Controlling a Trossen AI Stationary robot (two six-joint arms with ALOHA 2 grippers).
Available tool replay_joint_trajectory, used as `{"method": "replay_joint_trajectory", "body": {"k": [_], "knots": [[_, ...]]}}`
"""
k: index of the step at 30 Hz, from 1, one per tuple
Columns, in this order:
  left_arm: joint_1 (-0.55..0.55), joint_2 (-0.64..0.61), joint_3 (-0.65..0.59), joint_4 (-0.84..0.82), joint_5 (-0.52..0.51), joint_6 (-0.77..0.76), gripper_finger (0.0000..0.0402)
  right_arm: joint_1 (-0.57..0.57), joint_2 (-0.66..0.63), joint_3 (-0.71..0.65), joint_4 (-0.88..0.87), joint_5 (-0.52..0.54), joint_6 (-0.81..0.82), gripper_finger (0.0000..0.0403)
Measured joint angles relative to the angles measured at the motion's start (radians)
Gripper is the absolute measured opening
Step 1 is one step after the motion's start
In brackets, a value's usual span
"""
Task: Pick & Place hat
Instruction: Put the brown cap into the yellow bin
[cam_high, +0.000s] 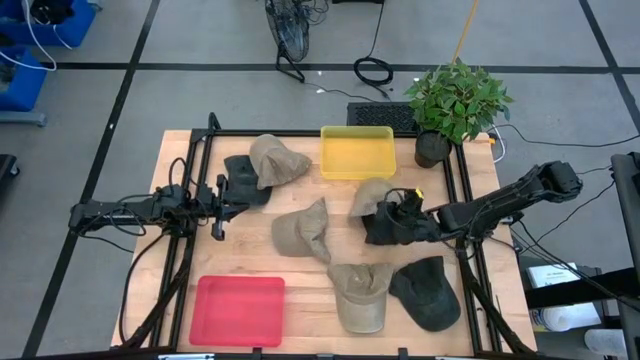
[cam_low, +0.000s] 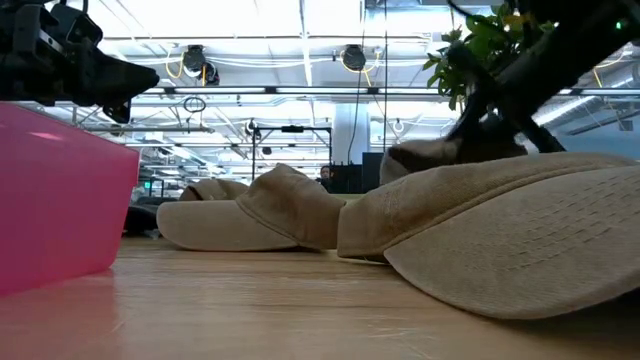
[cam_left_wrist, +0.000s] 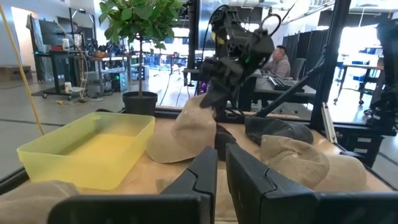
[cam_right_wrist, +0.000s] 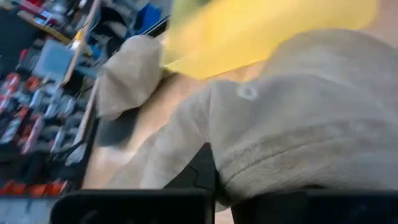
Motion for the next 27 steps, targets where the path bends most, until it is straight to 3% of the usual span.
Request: {"method": "replay_joint_trajectory", "body": {"k": [10,18,27], "knots": [[0.000,0.000,0.000,-0.005,0.000,0.000,0.0037,-0.079,-0.170,0.155,-0.007,-0.040,-0.442,0.0003],[0.000,0.000,0.000,-0.005,-0.002,-0.001,0.0037,-0.274,-0.114,0.378,-0.122,-0.323,-0.678,0.0002],[0.000,0.000,0.000,-0.006,-0.035,-0.001,0.0037,-0.460,0.110,0.692,-0.373,-0.617,-0.863,0.0001]]}}
